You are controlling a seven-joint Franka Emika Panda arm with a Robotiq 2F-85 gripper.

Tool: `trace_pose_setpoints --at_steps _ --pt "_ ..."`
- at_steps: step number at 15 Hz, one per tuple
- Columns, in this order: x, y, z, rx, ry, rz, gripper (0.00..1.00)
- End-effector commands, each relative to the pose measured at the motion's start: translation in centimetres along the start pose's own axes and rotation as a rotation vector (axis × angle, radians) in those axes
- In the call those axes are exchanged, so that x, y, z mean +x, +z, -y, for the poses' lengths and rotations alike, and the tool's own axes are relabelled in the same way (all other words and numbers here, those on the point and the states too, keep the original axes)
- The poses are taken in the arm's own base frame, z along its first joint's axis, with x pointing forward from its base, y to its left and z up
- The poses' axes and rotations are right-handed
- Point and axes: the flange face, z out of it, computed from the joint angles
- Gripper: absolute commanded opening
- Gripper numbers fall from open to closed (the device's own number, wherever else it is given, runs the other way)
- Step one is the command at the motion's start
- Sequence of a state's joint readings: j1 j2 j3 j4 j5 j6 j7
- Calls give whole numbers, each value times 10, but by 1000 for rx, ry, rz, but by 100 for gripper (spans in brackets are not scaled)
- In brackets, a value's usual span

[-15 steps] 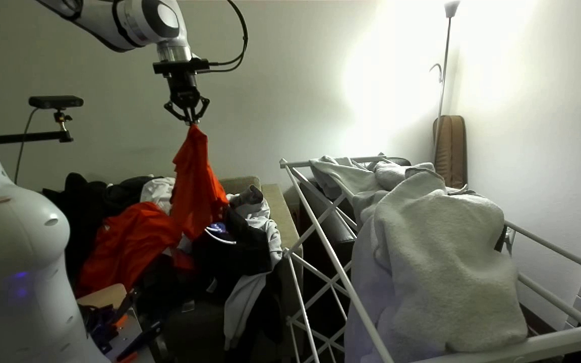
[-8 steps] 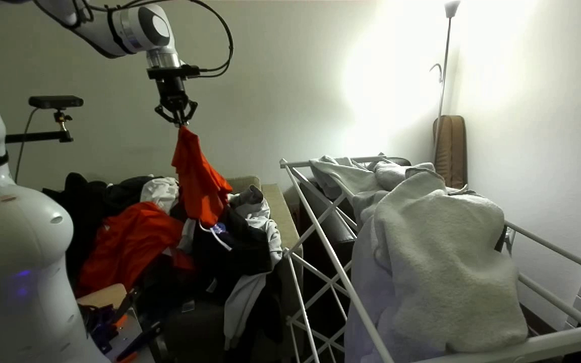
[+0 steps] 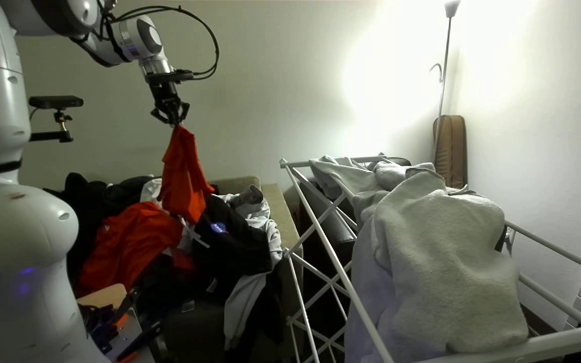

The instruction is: Put the orange cloth on the couch

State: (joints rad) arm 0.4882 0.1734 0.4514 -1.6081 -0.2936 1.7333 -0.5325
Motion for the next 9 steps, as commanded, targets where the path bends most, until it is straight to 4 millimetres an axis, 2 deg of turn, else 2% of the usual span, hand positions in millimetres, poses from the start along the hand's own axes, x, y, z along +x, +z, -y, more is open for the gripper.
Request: trace_pose_setpoints --at_steps 1,5,9 --pt "32 -4 -5 -40 -71 -13 1" --pt "62 -5 -10 -53 -99 -43 1" --pt "82 -6 -17 -44 -101 -79 1"
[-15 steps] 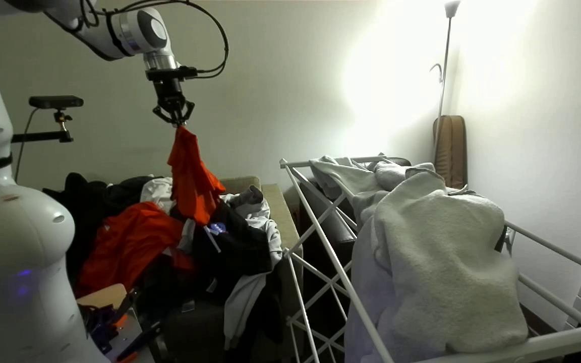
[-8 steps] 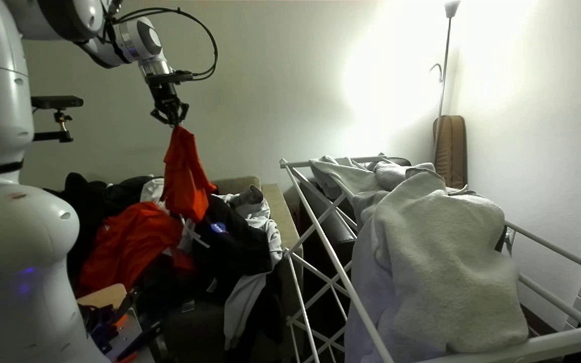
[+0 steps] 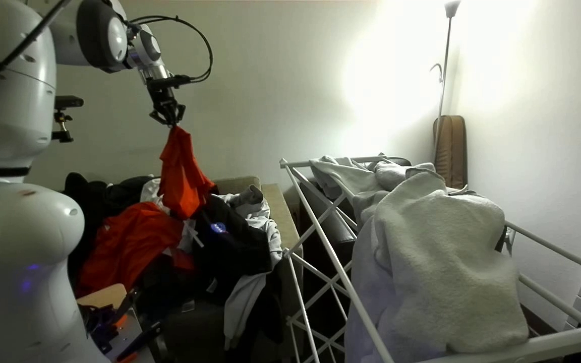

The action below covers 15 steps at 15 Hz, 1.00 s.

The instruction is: Put the orange cloth on the couch

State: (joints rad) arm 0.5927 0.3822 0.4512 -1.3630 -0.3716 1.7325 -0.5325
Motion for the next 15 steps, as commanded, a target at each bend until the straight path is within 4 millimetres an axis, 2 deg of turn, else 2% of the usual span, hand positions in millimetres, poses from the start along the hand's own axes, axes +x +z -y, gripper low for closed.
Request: trace_pose_setpoints --at_steps 1,6,11,15 --pt "16 -3 -11 -11 -25 -22 1" --pt "33 3 -14 -9 -36 -57 1" --pt "48 9 -4 -19 -80 -61 1" --pt "53 9 2 -37 -109 -47 1"
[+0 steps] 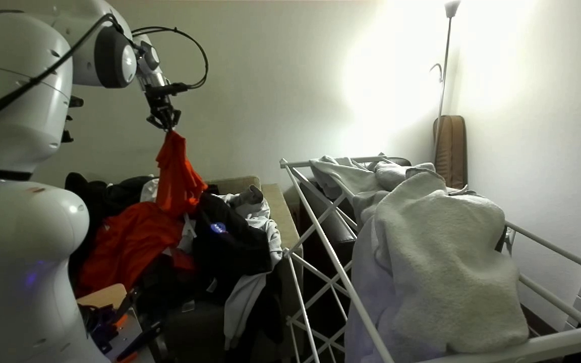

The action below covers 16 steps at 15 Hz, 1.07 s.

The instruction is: Put the orange cloth on the couch

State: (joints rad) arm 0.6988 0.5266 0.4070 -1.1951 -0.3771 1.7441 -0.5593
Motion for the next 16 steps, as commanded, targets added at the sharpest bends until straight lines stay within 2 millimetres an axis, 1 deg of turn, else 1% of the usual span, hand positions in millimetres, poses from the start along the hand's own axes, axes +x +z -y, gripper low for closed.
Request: trace_pose_setpoints --at_steps 1,10,11,12,16 --pt "1 0 1 -4 -7 2 3" --pt "3 -1 3 -15 -17 8 3" --pt "2 -1 3 -13 -11 11 28" --pt "0 0 2 -13 -4 17 29" --pt "-18 -4 -2 3 45 52 53"
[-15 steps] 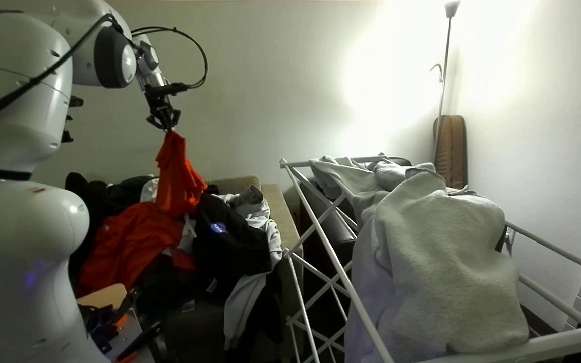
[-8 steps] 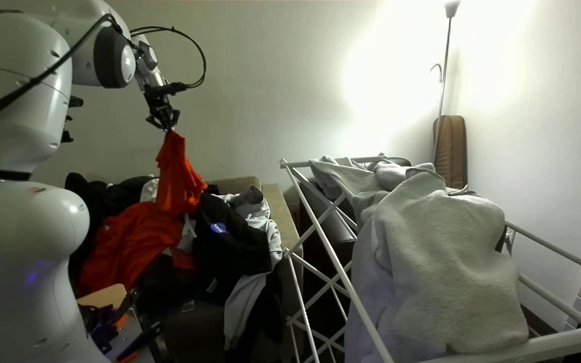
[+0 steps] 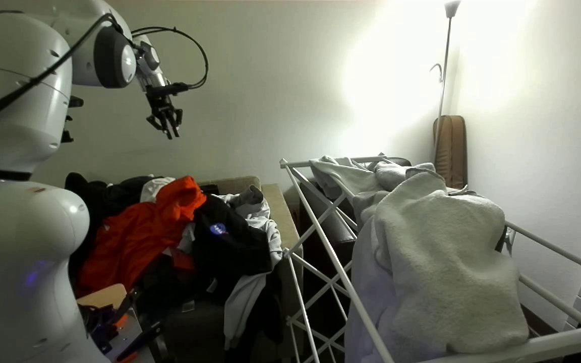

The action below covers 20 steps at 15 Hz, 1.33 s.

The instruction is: Put the orange cloth on the couch

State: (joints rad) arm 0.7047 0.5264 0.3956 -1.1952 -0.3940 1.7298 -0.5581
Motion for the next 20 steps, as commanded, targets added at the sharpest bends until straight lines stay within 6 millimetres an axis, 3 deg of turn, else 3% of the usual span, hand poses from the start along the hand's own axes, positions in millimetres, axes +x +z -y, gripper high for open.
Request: trace_pose_setpoints --at_steps 1,6,8,15,20 --pt "-21 -8 -1 17 55 37 60" --pt "-45 -22 4 33 118 86 92" --pt "-51 -30 10 42 150 104 100" --pt "-67 -38 38 77 274 138 100" --pt "-88 -21 56 119 411 181 100"
